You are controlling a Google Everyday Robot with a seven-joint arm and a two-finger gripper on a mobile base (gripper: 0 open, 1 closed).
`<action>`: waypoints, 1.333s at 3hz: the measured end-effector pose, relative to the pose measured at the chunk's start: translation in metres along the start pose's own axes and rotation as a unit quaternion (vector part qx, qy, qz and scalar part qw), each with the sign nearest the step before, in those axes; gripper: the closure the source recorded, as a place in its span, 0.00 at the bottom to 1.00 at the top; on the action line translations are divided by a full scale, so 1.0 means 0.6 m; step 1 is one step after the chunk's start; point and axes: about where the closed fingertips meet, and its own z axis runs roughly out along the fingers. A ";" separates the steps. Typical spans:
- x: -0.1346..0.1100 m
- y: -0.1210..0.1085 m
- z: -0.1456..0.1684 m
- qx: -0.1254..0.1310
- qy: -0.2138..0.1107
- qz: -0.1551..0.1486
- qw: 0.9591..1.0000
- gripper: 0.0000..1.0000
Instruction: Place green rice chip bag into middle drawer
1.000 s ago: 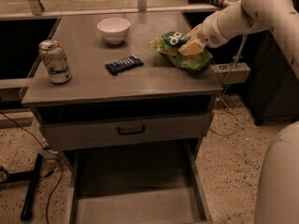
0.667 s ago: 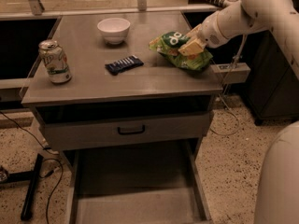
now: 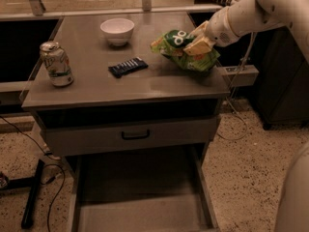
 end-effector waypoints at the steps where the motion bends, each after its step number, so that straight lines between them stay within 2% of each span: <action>1: -0.028 0.023 -0.043 0.000 -0.013 -0.022 1.000 1.00; 2: -0.035 0.053 -0.093 0.007 -0.011 -0.043 0.999 1.00; 3: -0.010 0.088 -0.141 0.021 0.009 -0.052 0.998 1.00; 4: 0.022 0.140 -0.178 0.021 0.035 -0.069 0.997 1.00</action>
Offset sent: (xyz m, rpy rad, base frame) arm -0.0965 -0.0298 0.0606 -0.0483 -0.1146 0.0606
